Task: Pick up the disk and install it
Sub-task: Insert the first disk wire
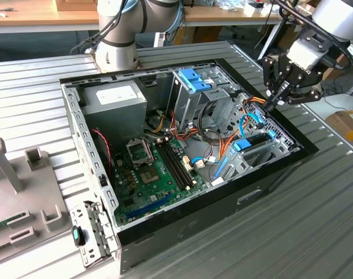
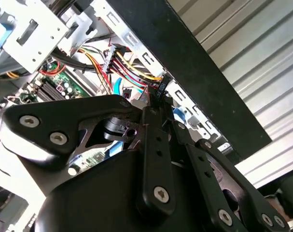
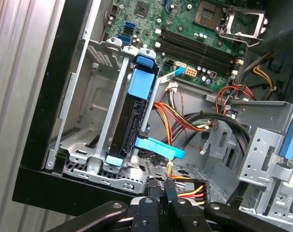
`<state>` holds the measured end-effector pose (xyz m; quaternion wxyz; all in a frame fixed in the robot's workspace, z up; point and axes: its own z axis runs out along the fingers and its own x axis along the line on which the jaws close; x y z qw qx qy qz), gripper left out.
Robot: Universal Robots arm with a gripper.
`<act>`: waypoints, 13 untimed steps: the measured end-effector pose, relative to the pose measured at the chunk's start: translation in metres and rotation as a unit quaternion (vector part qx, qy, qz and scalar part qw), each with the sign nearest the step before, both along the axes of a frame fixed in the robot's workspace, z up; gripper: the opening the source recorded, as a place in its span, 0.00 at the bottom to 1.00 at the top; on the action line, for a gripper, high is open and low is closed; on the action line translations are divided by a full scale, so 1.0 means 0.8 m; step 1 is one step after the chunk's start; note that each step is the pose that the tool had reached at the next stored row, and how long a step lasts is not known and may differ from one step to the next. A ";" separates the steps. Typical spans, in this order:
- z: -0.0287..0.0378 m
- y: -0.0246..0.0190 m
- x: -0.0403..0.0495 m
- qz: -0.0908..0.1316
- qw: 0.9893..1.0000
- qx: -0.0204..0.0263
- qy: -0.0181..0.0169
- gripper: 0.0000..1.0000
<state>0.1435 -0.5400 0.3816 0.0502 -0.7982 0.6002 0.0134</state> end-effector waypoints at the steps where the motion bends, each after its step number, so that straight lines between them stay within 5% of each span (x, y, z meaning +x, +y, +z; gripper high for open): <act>1: 0.0000 0.0000 0.000 -0.006 1.000 0.000 0.000 0.16; 6: 0.0000 0.0000 0.000 -0.042 0.999 0.000 0.000 0.16; 9: 0.0000 0.0000 0.000 -0.072 0.997 0.000 0.000 0.16; 13: 0.0000 -0.0030 -0.001 -0.077 0.997 -0.001 0.000 0.16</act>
